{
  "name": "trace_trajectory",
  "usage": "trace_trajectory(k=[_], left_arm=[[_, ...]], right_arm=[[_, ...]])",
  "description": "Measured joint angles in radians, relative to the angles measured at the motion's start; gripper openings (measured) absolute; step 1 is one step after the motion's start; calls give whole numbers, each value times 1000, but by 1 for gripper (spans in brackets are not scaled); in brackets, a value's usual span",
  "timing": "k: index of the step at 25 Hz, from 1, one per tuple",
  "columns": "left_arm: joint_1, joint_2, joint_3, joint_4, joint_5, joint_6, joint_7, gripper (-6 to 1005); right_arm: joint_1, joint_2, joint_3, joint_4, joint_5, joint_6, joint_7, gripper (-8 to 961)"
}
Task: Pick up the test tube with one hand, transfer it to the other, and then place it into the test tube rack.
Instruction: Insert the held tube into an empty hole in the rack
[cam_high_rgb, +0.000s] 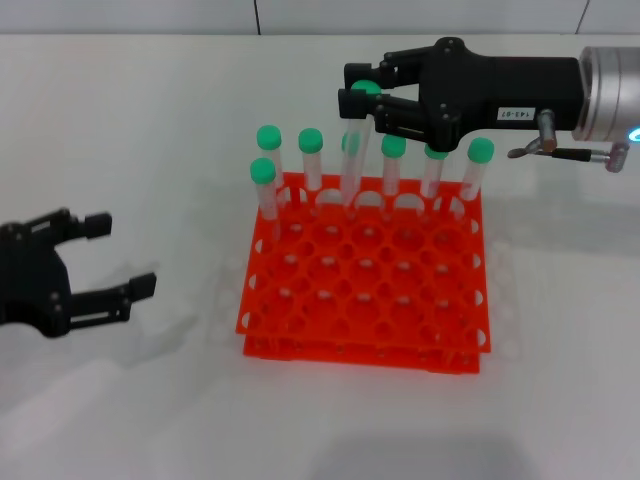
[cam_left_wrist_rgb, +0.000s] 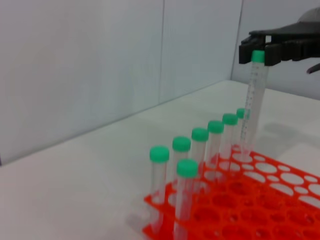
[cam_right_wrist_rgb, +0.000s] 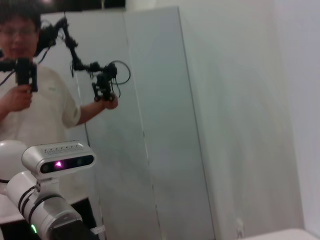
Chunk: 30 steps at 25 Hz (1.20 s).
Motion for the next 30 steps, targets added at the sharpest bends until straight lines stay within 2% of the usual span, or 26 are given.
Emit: trace_trajectory(k=[6,10,21,30], left_arm=[[2,0,-36,-153,-14,-19,121,878],[0,0,-45,-209,-46,-21,182,875],[-3,0,-47,-222,-50,-37,217,875],[-3,2,-48,-244,-51,-50,227,876]], right_arm=[[26,7,-85,-11,1,73,23,265],[38,13,-106,-8,4,113,24,265],[39,22,-126,20,66,150,27,265],[24,21,-297,55,264,241,-38,265]])
